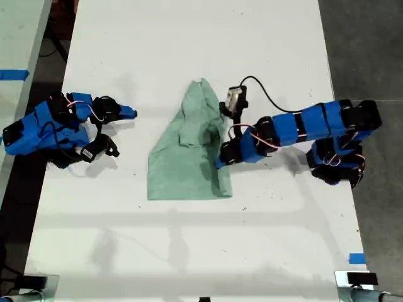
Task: Fold t shirt
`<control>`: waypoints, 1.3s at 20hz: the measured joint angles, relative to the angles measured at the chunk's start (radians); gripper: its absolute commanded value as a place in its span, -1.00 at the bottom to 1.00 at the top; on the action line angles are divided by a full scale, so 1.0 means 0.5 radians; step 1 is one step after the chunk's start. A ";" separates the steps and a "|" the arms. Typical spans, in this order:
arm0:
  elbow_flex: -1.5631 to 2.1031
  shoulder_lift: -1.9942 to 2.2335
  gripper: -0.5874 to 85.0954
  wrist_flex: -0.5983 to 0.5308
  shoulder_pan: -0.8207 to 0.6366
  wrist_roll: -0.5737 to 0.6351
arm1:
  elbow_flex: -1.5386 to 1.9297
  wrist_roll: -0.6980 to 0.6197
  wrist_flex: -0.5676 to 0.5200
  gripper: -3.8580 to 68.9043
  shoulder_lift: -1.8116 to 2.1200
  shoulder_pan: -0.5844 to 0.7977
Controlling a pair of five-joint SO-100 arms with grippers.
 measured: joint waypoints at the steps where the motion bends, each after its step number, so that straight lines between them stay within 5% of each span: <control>1: 0.000 0.000 -0.99 0.000 0.000 0.000 | -0.126 -0.025 0.012 -0.87 -0.123 0.000; 3: 0.000 0.000 -0.99 0.000 0.000 0.000 | -0.295 -0.061 0.025 -0.41 -0.295 0.000; 5: 0.000 0.000 -0.99 0.000 0.000 0.000 | -0.331 -0.086 0.058 -0.28 -0.334 0.000; 10: 0.000 0.000 -0.99 0.000 0.000 0.000 | -0.331 -0.098 0.196 -0.30 -0.221 0.000; 14: 0.000 0.000 -0.99 0.000 0.000 0.000 | -0.123 -0.046 0.528 -0.39 0.304 0.055; 26: 0.000 0.000 -0.99 0.000 0.000 0.003 | 2.540 0.365 0.528 -0.79 3.102 0.126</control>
